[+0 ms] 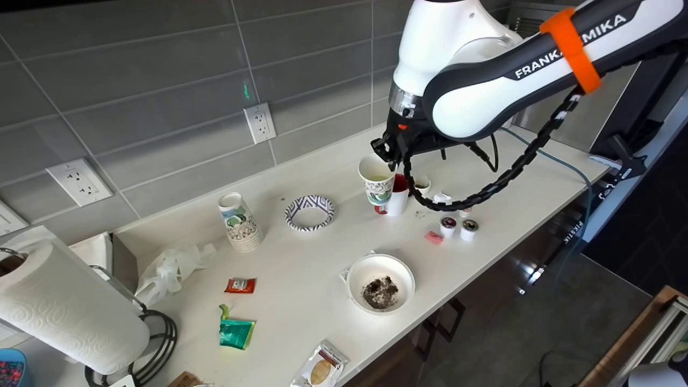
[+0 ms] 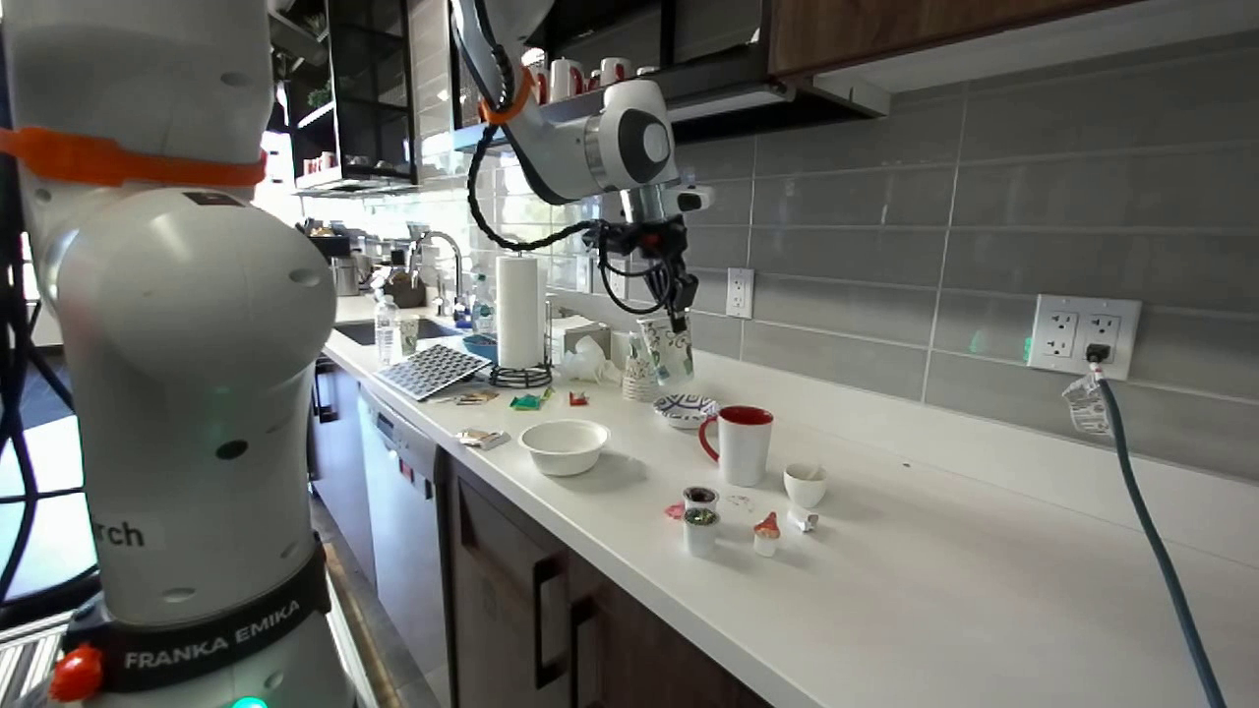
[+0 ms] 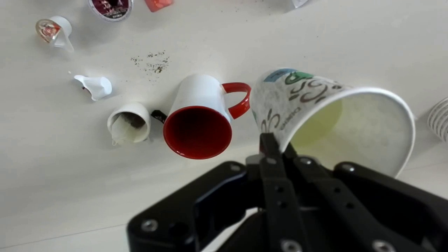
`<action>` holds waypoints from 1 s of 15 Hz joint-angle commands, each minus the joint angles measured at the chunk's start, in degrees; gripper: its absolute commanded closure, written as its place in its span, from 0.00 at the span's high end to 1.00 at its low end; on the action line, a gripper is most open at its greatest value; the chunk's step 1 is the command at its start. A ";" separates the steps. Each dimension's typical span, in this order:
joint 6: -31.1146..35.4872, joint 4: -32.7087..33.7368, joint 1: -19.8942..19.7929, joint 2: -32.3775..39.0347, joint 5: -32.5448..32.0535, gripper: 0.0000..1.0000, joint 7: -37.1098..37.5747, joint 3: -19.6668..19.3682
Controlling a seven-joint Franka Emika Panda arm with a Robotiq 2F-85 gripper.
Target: Pick the big cup on the counter and pour water into the small cup
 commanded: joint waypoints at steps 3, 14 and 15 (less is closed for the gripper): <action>-1.69 -0.64 -2.04 -2.67 -3.56 0.01 3.32 0.54; -20.35 -0.37 -7.94 -11.38 -16.03 0.01 12.73 2.51; -22.30 -0.43 -8.40 -11.81 -16.49 0.01 12.64 2.53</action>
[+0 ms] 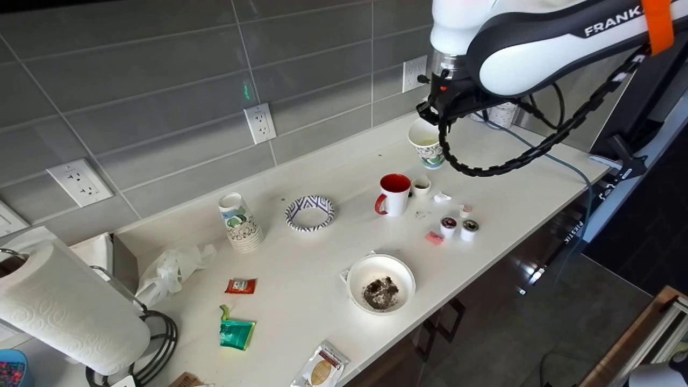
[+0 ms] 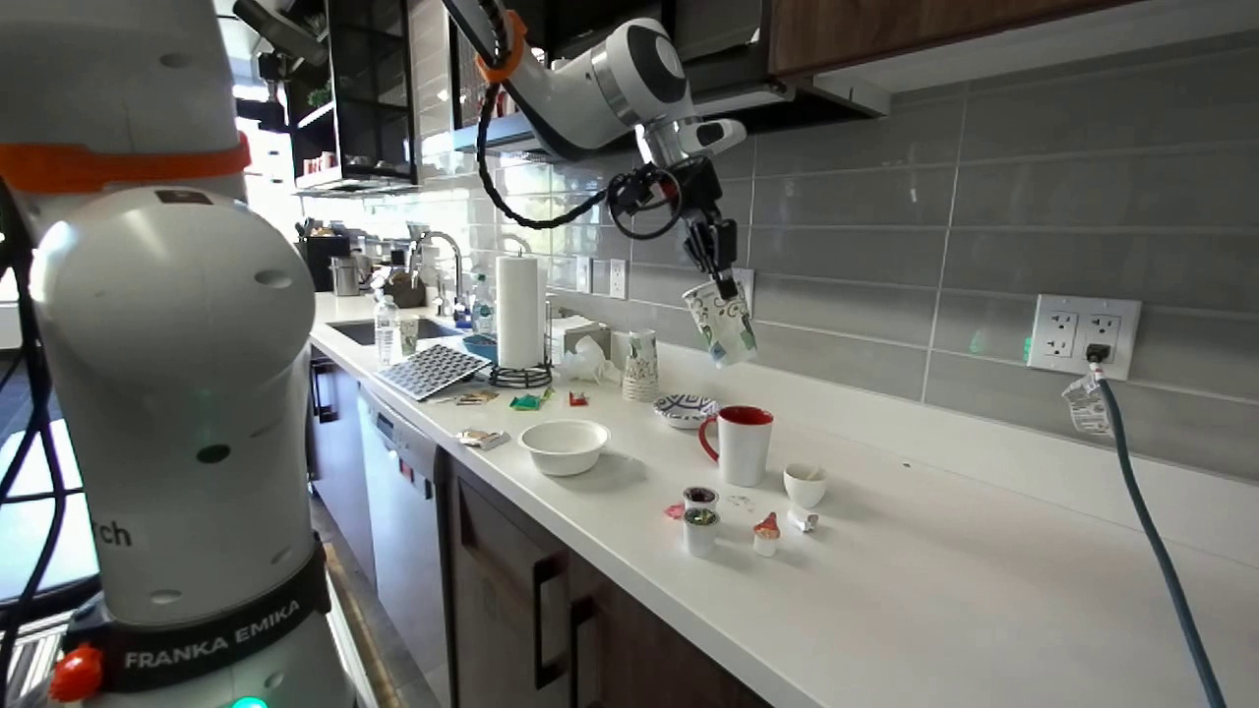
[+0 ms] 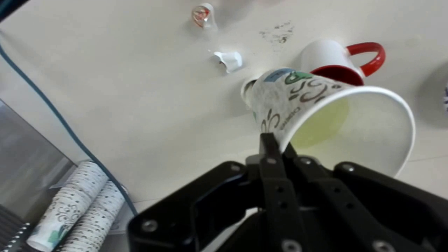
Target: Pick the big cup on the counter and pour water into the small cup
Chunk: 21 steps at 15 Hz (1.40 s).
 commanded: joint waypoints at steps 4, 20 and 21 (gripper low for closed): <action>-9.87 -2.18 -4.06 -3.89 -4.71 0.01 1.92 0.67; -9.25 -1.55 -6.02 1.35 -11.94 0.01 1.07 -0.53; -9.03 -1.51 -6.08 1.93 -12.87 0.01 1.06 -0.82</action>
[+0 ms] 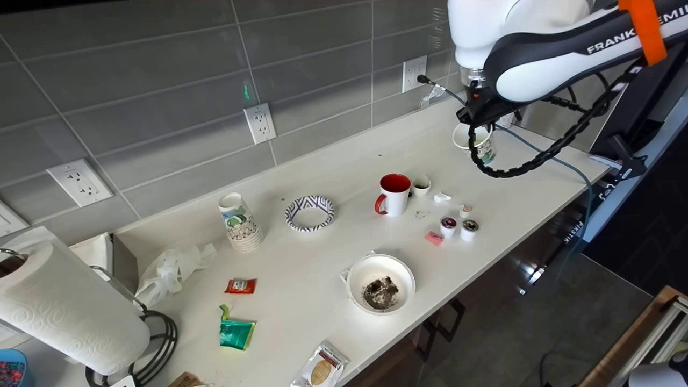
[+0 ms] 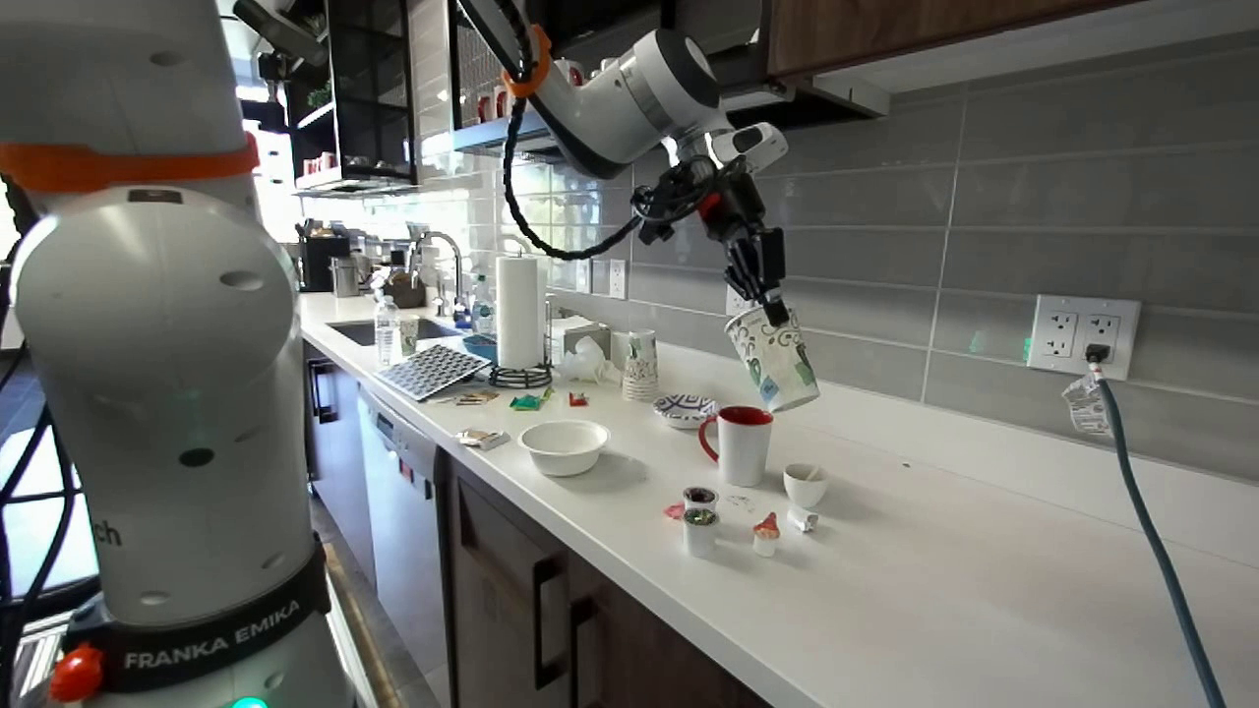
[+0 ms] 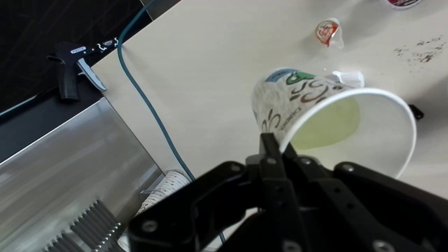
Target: Pick the big cup on the counter and pour water into the small cup
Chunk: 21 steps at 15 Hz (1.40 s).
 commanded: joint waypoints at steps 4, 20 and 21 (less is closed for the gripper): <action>0.74 0.16 -0.27 3.44 -6.04 0.01 0.87 -1.58; 2.99 3.78 0.41 10.71 -5.65 0.04 -0.08 -4.60; 2.99 3.80 0.41 10.71 -5.65 0.01 -0.08 -4.60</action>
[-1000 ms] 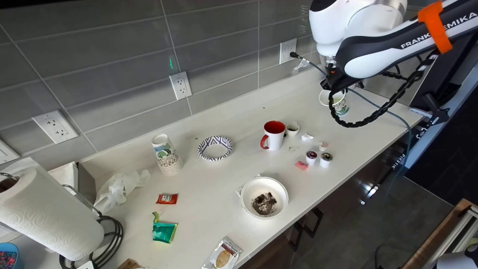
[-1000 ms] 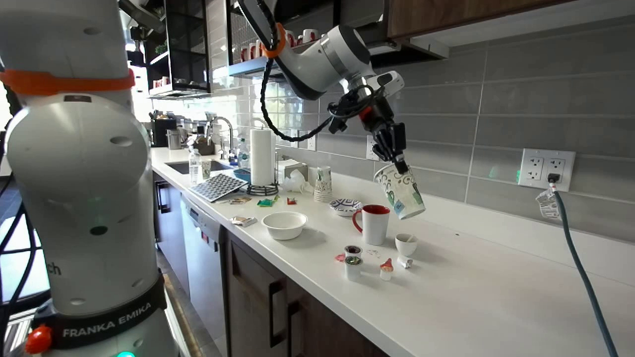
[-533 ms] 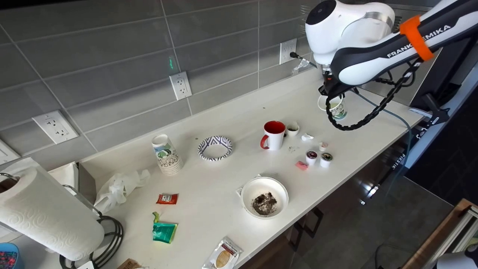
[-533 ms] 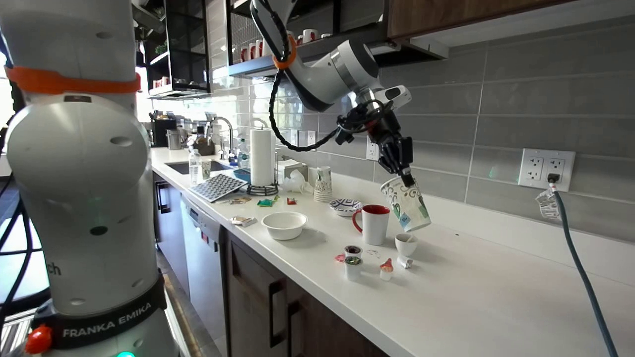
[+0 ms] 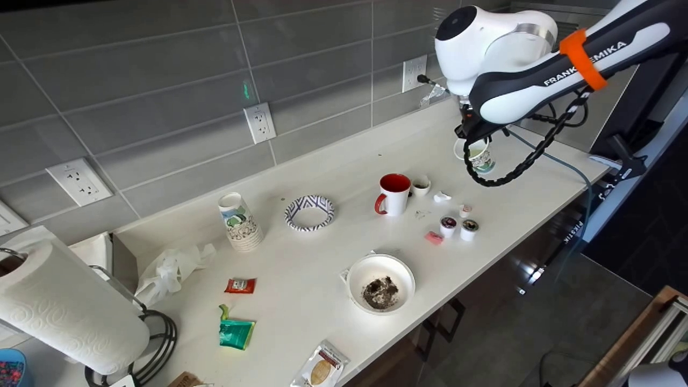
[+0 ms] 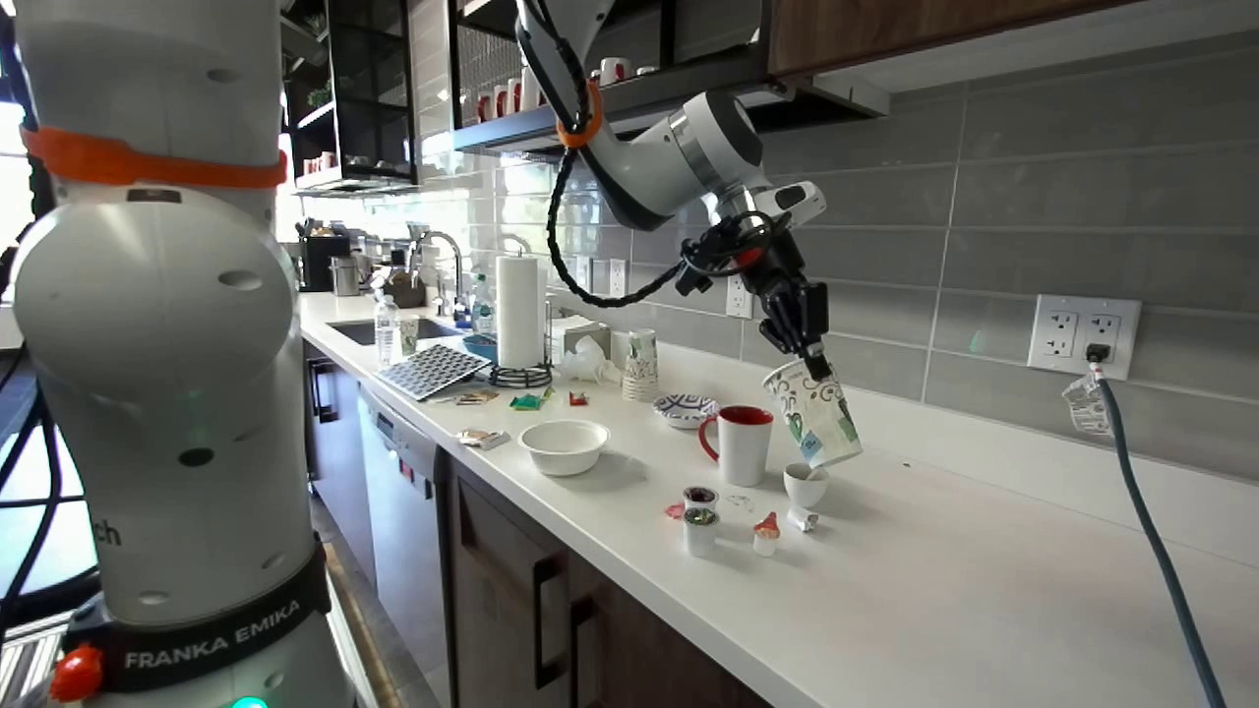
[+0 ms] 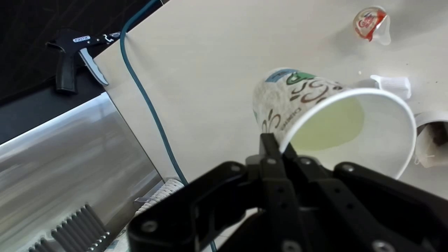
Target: Pick the big cup on the counter and pour water into the small cup
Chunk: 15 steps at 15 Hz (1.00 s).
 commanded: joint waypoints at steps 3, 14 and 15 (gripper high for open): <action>-0.72 2.04 0.82 2.64 -1.24 0.01 1.27 -0.75; -0.06 10.21 3.09 12.57 -6.82 0.01 6.78 -2.32; -0.12 10.78 3.37 13.21 -7.13 0.01 6.79 -2.32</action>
